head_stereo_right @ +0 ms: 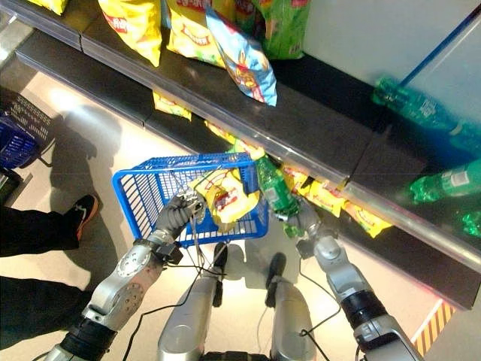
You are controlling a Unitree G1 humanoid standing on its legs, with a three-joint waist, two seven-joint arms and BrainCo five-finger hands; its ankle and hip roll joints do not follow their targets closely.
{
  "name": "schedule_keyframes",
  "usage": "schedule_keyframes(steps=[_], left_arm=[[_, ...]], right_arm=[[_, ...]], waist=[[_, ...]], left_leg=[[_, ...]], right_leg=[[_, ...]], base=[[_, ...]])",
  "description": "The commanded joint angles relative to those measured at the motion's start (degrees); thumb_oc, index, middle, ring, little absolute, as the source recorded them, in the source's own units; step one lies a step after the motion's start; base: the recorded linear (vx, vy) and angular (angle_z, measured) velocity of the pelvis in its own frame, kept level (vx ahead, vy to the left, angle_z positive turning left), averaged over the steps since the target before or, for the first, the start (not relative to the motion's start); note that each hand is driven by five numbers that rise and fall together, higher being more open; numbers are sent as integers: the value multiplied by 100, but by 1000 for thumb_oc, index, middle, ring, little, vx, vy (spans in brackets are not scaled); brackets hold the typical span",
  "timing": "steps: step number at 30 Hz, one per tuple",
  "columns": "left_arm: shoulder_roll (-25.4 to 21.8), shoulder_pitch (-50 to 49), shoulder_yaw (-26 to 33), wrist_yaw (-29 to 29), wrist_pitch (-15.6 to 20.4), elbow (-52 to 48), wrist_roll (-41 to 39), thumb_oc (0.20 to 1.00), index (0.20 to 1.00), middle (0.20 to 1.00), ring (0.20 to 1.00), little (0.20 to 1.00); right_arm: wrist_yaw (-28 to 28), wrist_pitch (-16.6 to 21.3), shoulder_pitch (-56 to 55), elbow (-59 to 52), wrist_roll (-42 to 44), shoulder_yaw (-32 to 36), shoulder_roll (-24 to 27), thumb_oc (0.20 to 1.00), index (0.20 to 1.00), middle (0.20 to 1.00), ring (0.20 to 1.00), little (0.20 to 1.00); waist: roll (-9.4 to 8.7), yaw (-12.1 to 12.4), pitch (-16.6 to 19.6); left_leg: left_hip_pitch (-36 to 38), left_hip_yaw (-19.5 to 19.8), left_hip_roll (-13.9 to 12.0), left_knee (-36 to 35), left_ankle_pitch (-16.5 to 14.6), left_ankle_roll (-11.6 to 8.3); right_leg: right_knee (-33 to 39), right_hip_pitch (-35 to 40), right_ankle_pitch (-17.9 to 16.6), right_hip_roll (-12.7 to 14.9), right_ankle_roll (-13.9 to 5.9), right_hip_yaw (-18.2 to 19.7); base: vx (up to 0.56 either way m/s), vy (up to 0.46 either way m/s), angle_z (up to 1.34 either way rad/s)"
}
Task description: Pick up the snacks into the basket
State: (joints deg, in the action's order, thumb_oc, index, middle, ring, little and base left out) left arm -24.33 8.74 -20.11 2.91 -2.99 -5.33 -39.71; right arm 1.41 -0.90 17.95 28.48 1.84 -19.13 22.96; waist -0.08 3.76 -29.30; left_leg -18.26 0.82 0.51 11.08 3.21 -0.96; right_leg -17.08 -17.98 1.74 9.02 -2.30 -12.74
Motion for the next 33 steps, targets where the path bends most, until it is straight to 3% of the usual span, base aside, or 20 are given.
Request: schedule_keyframes(steps=[1,13,14,16,26,27,28,30,33], left_arm=[[127,282,36,-71,661,-884,-285,200,200,200,200,200],[289,1100,-148,334,856,-1076,-251,200,200,200,200,200],[366,1128,-129,446,822,-1097,-267,200,200,200,200,200],[513,1398,-248,574,750,-977,-267,200,200,200,200,200],[819,1734,-952,619,637,-1027,-304,200,200,200,200,200],[984,1879,-1294,578,632,-849,-353,200,200,200,200,200],[983,1945,-1432,609,675,-839,-369,200,200,200,200,200],[937,1864,-1616,563,753,-928,-361,200,200,200,200,200],[994,1848,-1717,574,734,-922,-389,200,200,200,200,200]], right_arm=[[54,351,403,-507,-187,-57,164,200,200,200,200,200],[215,177,692,778,-696,-496,159,200,200,200,200,200],[277,7,672,222,-811,-530,-14,200,200,200,200,200],[204,26,531,-157,-709,-609,-194,200,200,200,200,200],[505,-53,1033,-53,-707,-883,-490,200,200,200,200,200],[752,11,1763,1312,-588,-1148,-854,200,200,200,200,200],[940,-149,2130,2002,-584,-1105,-743,200,200,200,200,200],[971,-105,2701,2160,-655,-1173,-522,200,200,200,200,200],[1018,-124,2978,2328,-579,-1245,-593,200,200,200,200,200]], waist=[[-52,-57,67],[166,-170,-49],[181,-206,-49],[173,-283,-49],[151,-361,-49],[243,-278,-49],[300,-230,-49],[387,-95,-49],[415,-36,-49]], left_leg=[[-116,99,210,537,-555,198],[-1100,-5,233,862,-531,165],[-1184,-24,235,864,-527,171],[-1325,-83,238,868,-520,184],[-1834,-166,262,947,-508,221],[-1898,-121,284,966,-496,225],[-1938,-101,299,959,-487,224],[-2086,-73,328,938,-445,224],[-2162,-57,346,925,-431,231]], right_leg=[[70,-65,-124,283,-326,263],[-334,-1104,-95,341,-278,321],[-365,-1221,-95,339,-268,344],[-412,-1420,-97,337,-267,397],[-475,-1992,-177,306,-274,512],[-493,-2037,-189,322,-262,493],[-489,-2052,-194,324,-262,473],[-495,-2196,-220,309,-253,465],[-505,-2274,-225,300,-241,443]], base=[[-67,6,2],[-23,3,0],[0,0,0],[-7,23,-3],[-2,0,-4],[0,0,0],[0,0,0],[-29,-10,4],[-13,-7,9]])
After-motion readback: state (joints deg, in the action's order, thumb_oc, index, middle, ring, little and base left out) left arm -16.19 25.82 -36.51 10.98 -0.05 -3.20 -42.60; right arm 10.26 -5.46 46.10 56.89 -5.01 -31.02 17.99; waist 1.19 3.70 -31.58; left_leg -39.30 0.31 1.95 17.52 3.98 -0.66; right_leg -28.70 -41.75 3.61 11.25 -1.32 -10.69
